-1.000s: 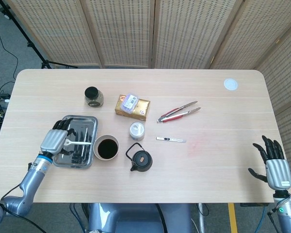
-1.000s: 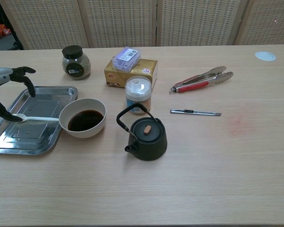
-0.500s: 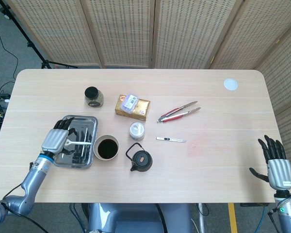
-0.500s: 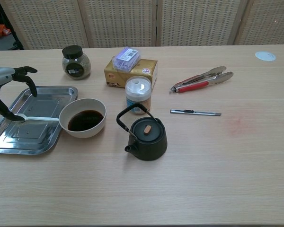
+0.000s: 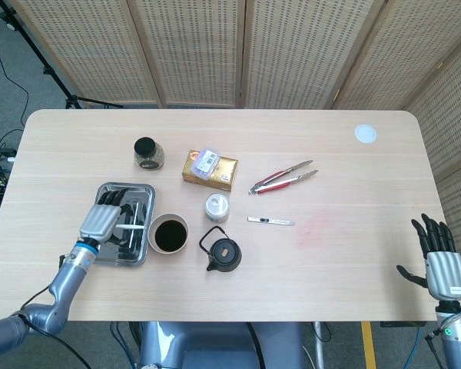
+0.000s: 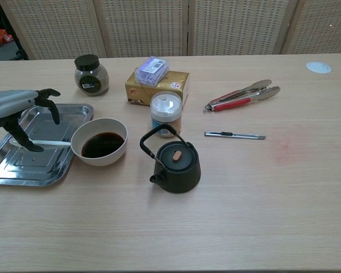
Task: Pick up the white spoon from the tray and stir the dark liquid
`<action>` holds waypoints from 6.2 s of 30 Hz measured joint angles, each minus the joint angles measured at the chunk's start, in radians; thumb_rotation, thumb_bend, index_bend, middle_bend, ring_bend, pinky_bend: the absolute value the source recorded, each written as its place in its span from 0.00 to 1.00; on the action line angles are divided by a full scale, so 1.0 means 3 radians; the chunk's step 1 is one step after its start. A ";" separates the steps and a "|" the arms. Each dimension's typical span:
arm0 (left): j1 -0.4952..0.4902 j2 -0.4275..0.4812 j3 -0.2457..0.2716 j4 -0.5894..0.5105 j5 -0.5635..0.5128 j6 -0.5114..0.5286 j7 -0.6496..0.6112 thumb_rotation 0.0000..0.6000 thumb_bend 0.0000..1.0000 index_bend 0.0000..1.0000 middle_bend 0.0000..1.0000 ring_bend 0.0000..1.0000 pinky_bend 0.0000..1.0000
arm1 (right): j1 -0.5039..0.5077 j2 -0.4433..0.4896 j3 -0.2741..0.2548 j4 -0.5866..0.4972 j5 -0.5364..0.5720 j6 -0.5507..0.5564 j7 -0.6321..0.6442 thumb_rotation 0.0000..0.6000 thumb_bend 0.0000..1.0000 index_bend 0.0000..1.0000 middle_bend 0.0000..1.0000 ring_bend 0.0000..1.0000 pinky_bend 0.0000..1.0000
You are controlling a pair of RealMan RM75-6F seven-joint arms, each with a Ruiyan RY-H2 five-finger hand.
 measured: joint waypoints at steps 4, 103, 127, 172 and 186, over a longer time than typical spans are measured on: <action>-0.0035 -0.0084 -0.0008 0.0087 -0.0059 -0.0041 0.0039 1.00 0.20 0.44 0.00 0.00 0.00 | 0.0001 0.0003 0.0002 -0.0005 0.0004 -0.0015 0.0007 1.00 0.00 0.02 0.00 0.00 0.00; -0.0084 0.0027 -0.0197 -0.0290 -0.0220 0.0089 -0.0285 1.00 0.37 0.62 0.00 0.00 0.00 | -0.0005 0.0081 0.0065 -0.0235 0.0095 -0.0218 0.0064 1.00 0.00 0.02 0.00 0.00 0.00; 0.0033 0.0318 0.0020 -0.0779 0.1292 0.0524 -0.3995 1.00 0.37 0.64 0.00 0.00 0.00 | -0.0011 0.0097 0.0093 -0.0280 0.0122 -0.0228 0.0132 1.00 0.00 0.02 0.00 0.00 0.00; -0.0240 -0.0875 -0.0076 0.0693 0.0856 0.0234 -0.4444 1.00 0.38 0.67 0.00 0.00 0.00 | -0.0007 0.0136 0.0117 -0.0372 0.0162 -0.0336 0.0268 1.00 0.00 0.02 0.00 0.00 0.00; -0.0259 -0.0948 -0.0056 0.0680 0.0905 0.0272 -0.4392 1.00 0.39 0.68 0.00 0.00 0.00 | -0.0022 0.0162 0.0122 -0.0412 0.0173 -0.0350 0.0294 1.00 0.00 0.02 0.00 0.00 0.00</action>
